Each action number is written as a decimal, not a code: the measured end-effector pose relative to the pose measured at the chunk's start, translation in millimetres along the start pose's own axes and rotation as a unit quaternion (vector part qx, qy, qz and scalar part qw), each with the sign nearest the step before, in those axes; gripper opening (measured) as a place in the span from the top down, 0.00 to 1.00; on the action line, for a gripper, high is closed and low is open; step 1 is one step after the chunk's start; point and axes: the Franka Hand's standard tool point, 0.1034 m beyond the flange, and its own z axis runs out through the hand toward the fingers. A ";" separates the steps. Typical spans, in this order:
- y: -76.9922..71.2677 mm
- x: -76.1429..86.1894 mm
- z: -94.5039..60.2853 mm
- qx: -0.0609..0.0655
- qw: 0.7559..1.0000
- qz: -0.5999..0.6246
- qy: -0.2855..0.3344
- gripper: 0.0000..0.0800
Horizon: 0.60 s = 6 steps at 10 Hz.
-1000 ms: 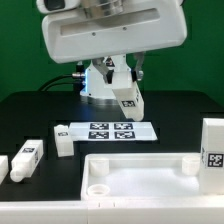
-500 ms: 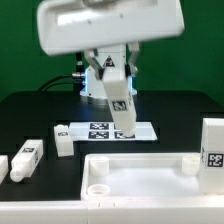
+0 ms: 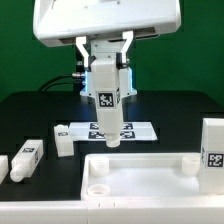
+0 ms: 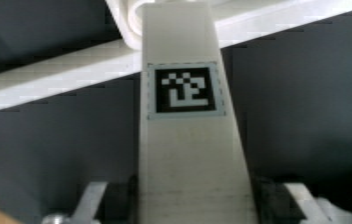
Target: Assemble desk
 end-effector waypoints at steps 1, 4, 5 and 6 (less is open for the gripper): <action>0.2 5.4 3.4 -0.002 1.000 -0.004 0.006 0.64; 2.6 7.7 3.9 -0.003 1.000 -0.006 0.007 0.64; 5.8 7.0 7.0 -0.005 1.000 -0.008 0.006 0.64; 12.8 5.5 15.8 -0.012 1.000 -0.006 0.003 0.64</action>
Offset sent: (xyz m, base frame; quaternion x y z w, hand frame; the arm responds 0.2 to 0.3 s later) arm 0.0000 0.0000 0.0000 0.0000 0.0000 0.0000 1.0000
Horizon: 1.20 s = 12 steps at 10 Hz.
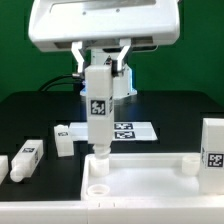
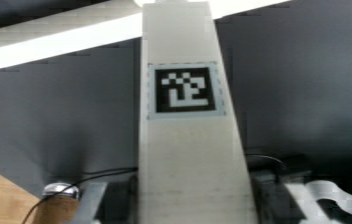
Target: Assemble desk
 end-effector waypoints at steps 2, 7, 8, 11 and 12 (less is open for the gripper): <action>0.8 -6.6 12.0 -0.005 1.000 -0.003 -0.002 0.64; -7.6 -23.9 30.7 -0.007 1.000 -0.011 -0.013 0.64; -7.7 -22.9 31.8 -0.007 1.000 -0.012 -0.011 0.64; -4.6 -21.9 32.7 -0.010 1.000 -0.011 -0.008 0.64; -3.2 -20.9 33.5 -0.012 1.000 -0.012 -0.002 0.64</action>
Offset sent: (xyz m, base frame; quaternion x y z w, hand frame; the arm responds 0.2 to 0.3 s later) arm 0.0050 0.0194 -0.0179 0.0283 0.0136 0.0433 0.9986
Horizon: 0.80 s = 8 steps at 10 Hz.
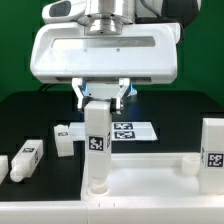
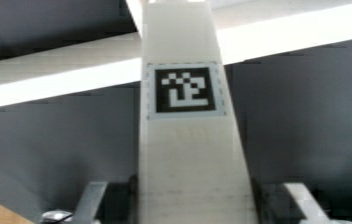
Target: Assemble desk
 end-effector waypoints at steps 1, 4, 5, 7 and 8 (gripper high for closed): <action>0.4 1.3 1.1 -0.002 1.000 -0.002 0.010 0.64; 0.1 -2.6 6.6 -0.006 1.000 -0.005 0.019 0.64; -0.7 -3.8 7.3 -0.006 1.000 -0.006 0.018 0.64; 0.4 -6.9 7.9 -0.007 1.000 -0.006 0.016 0.64; 0.8 -6.7 7.9 -0.007 1.000 -0.006 0.017 0.64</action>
Offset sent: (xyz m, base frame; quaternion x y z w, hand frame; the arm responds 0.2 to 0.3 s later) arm 0.0062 0.0063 -0.0040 0.0163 0.0182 0.0027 0.9997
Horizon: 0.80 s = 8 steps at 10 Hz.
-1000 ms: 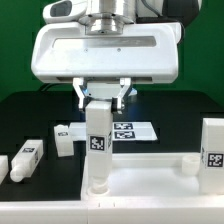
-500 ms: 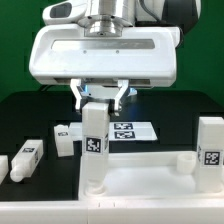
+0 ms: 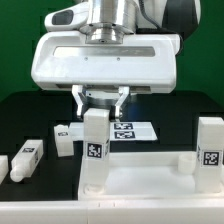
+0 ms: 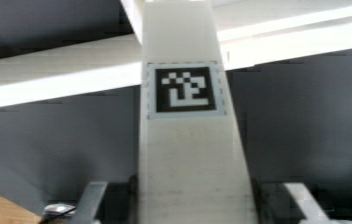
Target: Assemble desk
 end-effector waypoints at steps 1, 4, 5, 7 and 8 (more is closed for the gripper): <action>-0.1 0.1 0.0 0.000 1.000 0.000 0.000 0.64; -0.1 -0.1 0.1 0.000 1.000 0.000 0.000 0.38; 0.0 -0.1 0.1 0.000 1.000 0.000 0.000 0.38; 15.9 5.6 -9.9 0.014 0.997 0.020 -0.068 0.20; 21.5 16.3 -16.6 0.018 0.997 0.029 -0.067 0.19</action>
Offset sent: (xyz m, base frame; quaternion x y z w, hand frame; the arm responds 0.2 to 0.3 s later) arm 0.0000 0.0000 0.0000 0.0000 0.0000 0.0000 1.0000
